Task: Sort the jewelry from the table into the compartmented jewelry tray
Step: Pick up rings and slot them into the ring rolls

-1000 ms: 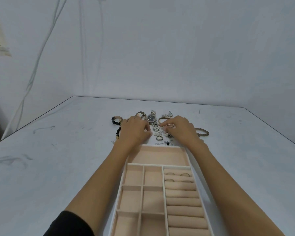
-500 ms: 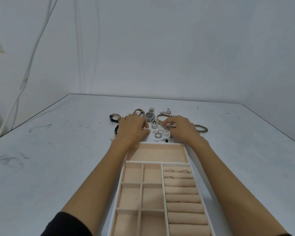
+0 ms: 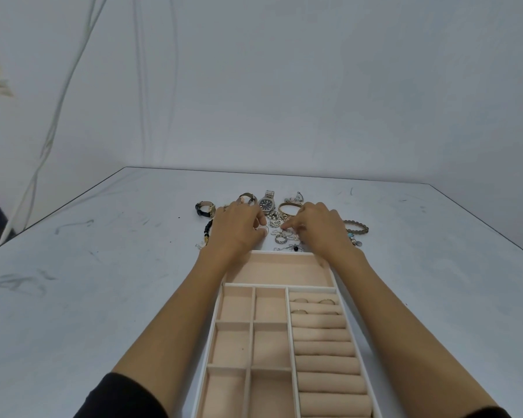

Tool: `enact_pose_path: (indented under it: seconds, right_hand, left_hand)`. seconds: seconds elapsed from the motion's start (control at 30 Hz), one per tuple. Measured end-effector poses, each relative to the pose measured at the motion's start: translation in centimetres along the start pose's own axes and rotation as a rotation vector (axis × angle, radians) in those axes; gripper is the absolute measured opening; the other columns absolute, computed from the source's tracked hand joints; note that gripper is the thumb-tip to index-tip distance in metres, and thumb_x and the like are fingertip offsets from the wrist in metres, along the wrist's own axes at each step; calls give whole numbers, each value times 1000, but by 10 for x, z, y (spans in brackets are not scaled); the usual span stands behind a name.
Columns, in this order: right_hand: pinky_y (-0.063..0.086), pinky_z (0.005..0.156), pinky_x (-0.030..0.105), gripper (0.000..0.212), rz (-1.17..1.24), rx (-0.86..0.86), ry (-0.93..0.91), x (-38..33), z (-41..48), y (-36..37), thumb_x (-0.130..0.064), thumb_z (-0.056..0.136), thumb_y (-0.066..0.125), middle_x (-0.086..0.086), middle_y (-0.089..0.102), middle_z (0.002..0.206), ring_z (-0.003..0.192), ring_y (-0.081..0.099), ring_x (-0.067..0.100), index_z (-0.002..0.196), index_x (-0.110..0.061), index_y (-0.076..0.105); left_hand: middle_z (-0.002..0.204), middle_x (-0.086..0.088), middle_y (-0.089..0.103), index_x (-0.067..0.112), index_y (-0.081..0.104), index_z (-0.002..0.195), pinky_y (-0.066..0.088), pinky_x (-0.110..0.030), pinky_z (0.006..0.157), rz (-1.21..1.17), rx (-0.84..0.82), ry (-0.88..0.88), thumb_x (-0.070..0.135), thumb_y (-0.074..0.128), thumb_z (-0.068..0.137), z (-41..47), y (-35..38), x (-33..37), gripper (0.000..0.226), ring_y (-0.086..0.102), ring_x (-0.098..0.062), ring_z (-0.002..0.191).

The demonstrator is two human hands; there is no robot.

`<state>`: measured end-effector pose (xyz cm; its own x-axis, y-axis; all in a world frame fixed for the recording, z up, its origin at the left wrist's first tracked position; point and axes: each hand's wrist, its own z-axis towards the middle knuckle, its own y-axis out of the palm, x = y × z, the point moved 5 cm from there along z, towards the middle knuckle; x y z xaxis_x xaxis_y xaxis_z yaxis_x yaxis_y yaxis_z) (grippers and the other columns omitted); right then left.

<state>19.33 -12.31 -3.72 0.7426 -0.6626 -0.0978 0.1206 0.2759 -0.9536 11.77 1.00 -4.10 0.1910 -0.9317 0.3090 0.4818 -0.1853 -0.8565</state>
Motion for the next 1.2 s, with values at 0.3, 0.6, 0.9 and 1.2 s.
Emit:
enact_pose_path:
  seconds: [0.3,0.6,0.9,1.2]
  right_hand:
    - [35,83,34,18,20,59,45,4,-1,1,-20,94,55,0,60,102,106,51,23,98,-30,69]
    - [28,77,31,50,-57,66,14,-1,-2,-2,3,87,50,-2,65,106,104,51,21,110,-37,69]
    - [35,81,33,20,-16,117,47,5,2,1,-23,96,52,-4,65,106,103,53,20,101,-29,70]
    - [36,88,36,20,-48,49,34,4,11,-2,-25,95,55,-1,63,112,109,52,22,105,-34,70]
  left_hand:
    - [95,7,65,25,63,94,34,-30,78,-5,7,-1,30,64,83,1,2,-3,12,56,-16,97]
    - [93,7,66,24,62,94,39,-33,81,-11,-5,-8,30,63,84,1,4,-4,12,57,-16,97]
    - [93,7,66,25,63,93,41,-32,80,11,-4,0,31,63,84,1,3,-3,11,58,-16,96]
    - [94,7,65,25,62,95,33,-29,74,12,-4,10,31,62,83,2,2,-3,13,56,-16,97]
